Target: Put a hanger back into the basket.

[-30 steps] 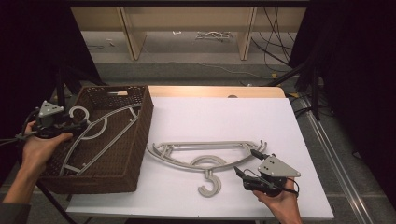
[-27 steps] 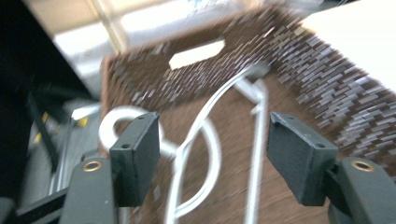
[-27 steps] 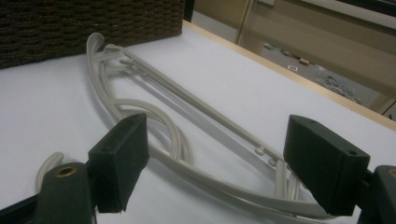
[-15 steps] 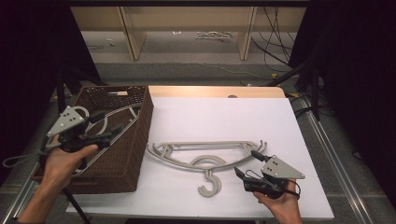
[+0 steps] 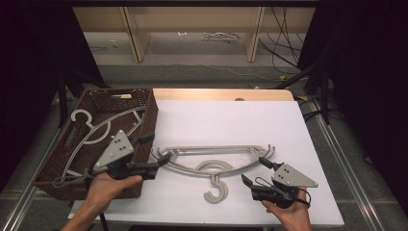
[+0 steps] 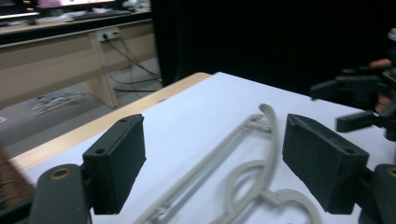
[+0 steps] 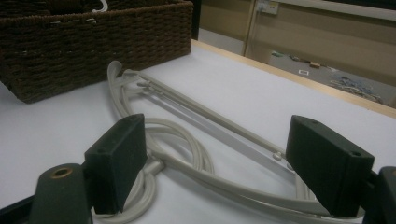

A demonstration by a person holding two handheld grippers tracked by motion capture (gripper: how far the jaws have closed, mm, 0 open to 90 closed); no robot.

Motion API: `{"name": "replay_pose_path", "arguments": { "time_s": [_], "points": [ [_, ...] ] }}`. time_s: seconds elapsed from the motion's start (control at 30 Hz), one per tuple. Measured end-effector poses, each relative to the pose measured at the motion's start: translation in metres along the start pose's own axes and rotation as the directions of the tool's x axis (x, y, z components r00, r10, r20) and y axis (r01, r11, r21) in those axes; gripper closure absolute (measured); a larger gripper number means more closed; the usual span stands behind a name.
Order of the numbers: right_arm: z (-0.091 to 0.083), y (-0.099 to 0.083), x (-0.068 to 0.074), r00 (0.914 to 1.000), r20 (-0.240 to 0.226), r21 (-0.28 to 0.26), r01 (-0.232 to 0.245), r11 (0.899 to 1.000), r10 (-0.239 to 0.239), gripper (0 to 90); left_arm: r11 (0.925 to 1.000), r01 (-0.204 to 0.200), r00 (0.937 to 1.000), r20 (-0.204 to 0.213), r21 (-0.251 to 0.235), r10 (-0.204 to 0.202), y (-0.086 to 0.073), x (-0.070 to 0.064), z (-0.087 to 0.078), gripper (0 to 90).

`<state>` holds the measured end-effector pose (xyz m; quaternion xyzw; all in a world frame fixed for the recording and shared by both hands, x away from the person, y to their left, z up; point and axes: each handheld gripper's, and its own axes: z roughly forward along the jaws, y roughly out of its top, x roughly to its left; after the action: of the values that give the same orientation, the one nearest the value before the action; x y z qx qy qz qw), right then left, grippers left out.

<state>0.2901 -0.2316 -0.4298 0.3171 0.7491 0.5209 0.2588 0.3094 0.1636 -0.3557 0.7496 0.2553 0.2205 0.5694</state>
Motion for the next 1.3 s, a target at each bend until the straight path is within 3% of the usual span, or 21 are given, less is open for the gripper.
{"name": "replay_pose_path", "arguments": {
  "time_s": [0.1,0.2,0.47,0.53,0.57,0.63,0.7,0.83,0.93,1.0,1.13,1.17,1.23,1.27,1.3],
  "points": [
    [0.000,0.000,0.000,0.9999,0.008,-0.015,0.012,1.000,-0.012,21.5,0.9990,-0.042,0.9984,0.039,0.014,0.042,-0.007,-0.014,0.013,21.2],
    [-0.001,0.000,0.001,0.9999,0.000,-0.013,0.014,1.000,-0.014,21.5,0.9983,-0.059,0.9969,0.053,-0.004,0.059,-0.015,-0.023,0.022,21.7],
    [-0.002,-0.001,0.000,0.9999,-0.001,-0.006,0.012,1.000,-0.012,21.5,0.9989,-0.022,0.9984,0.052,-0.042,0.025,-0.036,-0.029,0.031,20.9],
    [0.000,-0.002,0.001,0.9999,-0.012,-0.026,-0.008,1.000,0.008,21.5,0.9989,-0.021,0.9985,0.050,-0.042,0.023,-0.039,-0.030,0.032,20.9],
    [-0.001,-0.002,-0.001,1.0000,-0.003,-0.020,0.007,1.000,-0.007,21.4,0.9989,-0.033,0.9981,0.050,-0.033,0.035,-0.040,-0.030,0.033,20.6],
    [-0.001,-0.002,0.000,0.9998,-0.016,-0.011,-0.013,1.000,0.013,21.4,0.9984,-0.055,0.9972,0.050,-0.015,0.056,-0.044,-0.032,0.035,20.5],
    [0.000,-0.003,-0.001,1.0000,0.004,-0.028,0.003,1.000,-0.003,21.3,0.9963,-0.083,0.9953,0.052,0.020,0.082,-0.051,-0.036,0.039,19.9],
    [0.000,-0.003,0.000,1.0000,-0.003,-0.018,-0.002,1.000,0.002,21.4,0.9936,-0.102,0.9926,0.071,0.049,0.098,-0.056,-0.038,0.043,20.1],
    [0.000,-0.002,0.000,1.0000,0.000,-0.025,0.004,1.000,-0.004,21.4,0.9887,-0.123,0.9874,0.110,0.086,0.113,-0.059,-0.041,0.049,18.4],
    [0.000,-0.003,0.000,1.0000,0.000,-0.024,0.005,1.000,-0.005,21.4,0.9861,-0.130,0.9870,0.109,0.104,0.118,-0.063,-0.043,0.054,18.7],
    [-0.001,-0.003,0.000,0.9999,-0.007,-0.007,-0.009,1.000,0.009,21.4,0.9728,-0.161,0.9811,0.135,0.167,0.139,-0.067,-0.045,0.066,18.6],
    [0.000,-0.003,-0.002,1.0000,0.003,-0.020,0.009,1.000,-0.009,21.4,0.9681,-0.173,0.9788,0.141,0.181,0.148,-0.068,-0.045,0.069,19.0],
    [-0.001,-0.003,-0.002,1.0000,-0.001,-0.012,0.000,1.000,0.000,21.4,0.9565,-0.202,0.9741,0.144,0.210,0.174,-0.070,-0.045,0.076,20.3],
    [-0.001,-0.004,-0.001,0.9999,-0.002,-0.009,-0.015,1.000,0.015,21.4,0.9480,-0.230,0.9688,0.144,0.220,0.202,-0.069,-0.045,0.079,21.6],
    [0.000,-0.004,-0.002,1.0000,0.003,-0.018,-0.001,1.000,0.001,21.4,0.9382,-0.251,0.9641,0.148,0.238,0.220,-0.069,-0.045,0.082,23.6]
  ]
}}
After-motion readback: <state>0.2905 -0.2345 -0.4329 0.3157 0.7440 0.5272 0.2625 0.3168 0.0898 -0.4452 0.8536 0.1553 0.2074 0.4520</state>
